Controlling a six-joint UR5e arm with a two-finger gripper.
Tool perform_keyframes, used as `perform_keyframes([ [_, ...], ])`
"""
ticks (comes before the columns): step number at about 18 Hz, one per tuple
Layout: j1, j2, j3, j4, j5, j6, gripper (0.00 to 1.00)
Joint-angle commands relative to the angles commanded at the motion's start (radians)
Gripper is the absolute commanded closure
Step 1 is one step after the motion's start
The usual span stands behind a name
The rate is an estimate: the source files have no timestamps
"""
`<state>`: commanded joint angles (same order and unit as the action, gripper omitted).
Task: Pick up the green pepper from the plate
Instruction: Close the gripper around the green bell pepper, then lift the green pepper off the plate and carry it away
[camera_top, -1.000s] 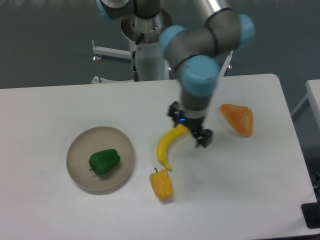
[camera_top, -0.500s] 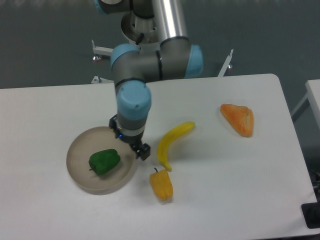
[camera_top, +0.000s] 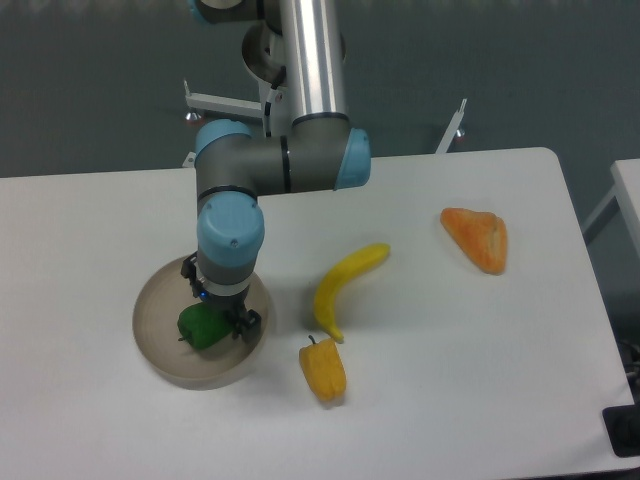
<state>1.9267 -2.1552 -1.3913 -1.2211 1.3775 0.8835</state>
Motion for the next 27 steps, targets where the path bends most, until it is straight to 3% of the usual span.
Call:
perform_keyframes([
  [2, 0.0, -0.014, 0.005, 0.012, 0.002, -0.003, 0.03],
  [3, -0.002, -0.017, 0.002, 0.024, 0.003, -0.006, 0.2],
  [4, -0.002, -0.014, 0.002, 0.032, 0.005, -0.011, 0.55],
  [6, 0.0, -0.002, 0.009, 0.032, 0.003, -0.038, 0.89],
  [9, 0.015, 0.078, -0.003, 0.02, 0.02, -0.048, 0.91],
  [13, 0.115, 0.15, -0.002, 0.003, 0.008, -0.035, 0.92],
  [18, 0.322, 0.192, 0.027, 0.005, -0.208, -0.038, 0.93],
  [22, 0.412, 0.202, 0.023, -0.003, -0.18, -0.031, 1.0],
  [27, 0.489, 0.201, -0.02, -0.008, -0.008, 0.125, 1.0],
])
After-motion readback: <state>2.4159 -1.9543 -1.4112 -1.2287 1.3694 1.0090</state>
